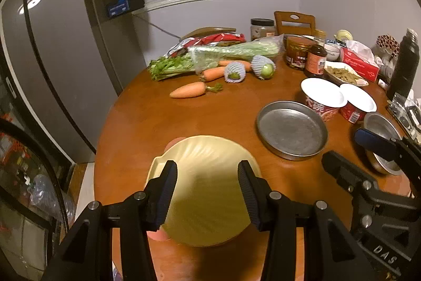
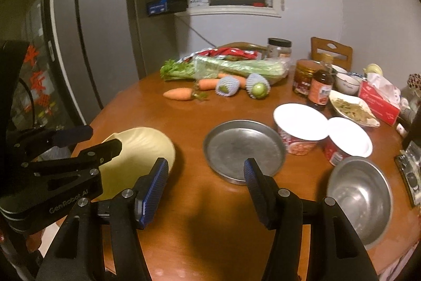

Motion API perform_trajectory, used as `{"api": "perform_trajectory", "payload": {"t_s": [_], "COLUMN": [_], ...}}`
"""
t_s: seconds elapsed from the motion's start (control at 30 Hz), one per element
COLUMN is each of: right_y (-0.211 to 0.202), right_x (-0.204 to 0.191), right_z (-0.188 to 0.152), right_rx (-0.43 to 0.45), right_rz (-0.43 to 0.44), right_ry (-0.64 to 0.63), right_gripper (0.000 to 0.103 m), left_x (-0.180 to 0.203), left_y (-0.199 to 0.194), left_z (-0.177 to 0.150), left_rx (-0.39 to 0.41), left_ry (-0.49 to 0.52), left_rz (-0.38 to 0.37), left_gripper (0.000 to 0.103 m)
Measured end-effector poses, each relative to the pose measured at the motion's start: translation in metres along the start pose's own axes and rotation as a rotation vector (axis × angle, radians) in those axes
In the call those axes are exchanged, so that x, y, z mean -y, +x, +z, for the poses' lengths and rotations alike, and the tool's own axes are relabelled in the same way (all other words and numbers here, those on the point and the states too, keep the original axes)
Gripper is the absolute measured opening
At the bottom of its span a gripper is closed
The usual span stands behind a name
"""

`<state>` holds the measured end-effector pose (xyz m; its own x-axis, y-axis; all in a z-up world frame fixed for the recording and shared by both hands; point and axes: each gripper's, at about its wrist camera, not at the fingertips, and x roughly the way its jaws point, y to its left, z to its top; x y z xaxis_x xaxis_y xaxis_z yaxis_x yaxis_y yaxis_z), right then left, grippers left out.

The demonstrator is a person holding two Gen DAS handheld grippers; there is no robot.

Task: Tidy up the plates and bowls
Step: 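Lower the yellow plate onto the pink plate and open the left gripper, then move the left gripper to the grey metal tray rim and grasp it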

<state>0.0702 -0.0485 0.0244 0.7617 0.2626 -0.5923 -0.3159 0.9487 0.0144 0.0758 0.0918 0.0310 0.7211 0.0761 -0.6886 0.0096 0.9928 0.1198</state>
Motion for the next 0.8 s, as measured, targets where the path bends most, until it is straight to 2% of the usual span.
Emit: {"api": "perform_trajectory", "payload": {"t_s": [0.4, 0.8], "right_y": [-0.012, 0.014], "right_x": [0.050, 0.077], "right_z": [0.000, -0.009], "right_rx": [0.033, -0.017], "right_rz": [-0.052, -0.073], "right_ry": [0.099, 0.151], "right_gripper": [0.062, 0.062], "left_x": [0.034, 0.054], "left_y": [0.005, 0.055], "left_z": [0.015, 0.034], "left_rx": [0.005, -0.068], "left_ry": [0.033, 0.058], "left_rz": [-0.030, -0.050], "left_gripper": [0.048, 0.049]}}
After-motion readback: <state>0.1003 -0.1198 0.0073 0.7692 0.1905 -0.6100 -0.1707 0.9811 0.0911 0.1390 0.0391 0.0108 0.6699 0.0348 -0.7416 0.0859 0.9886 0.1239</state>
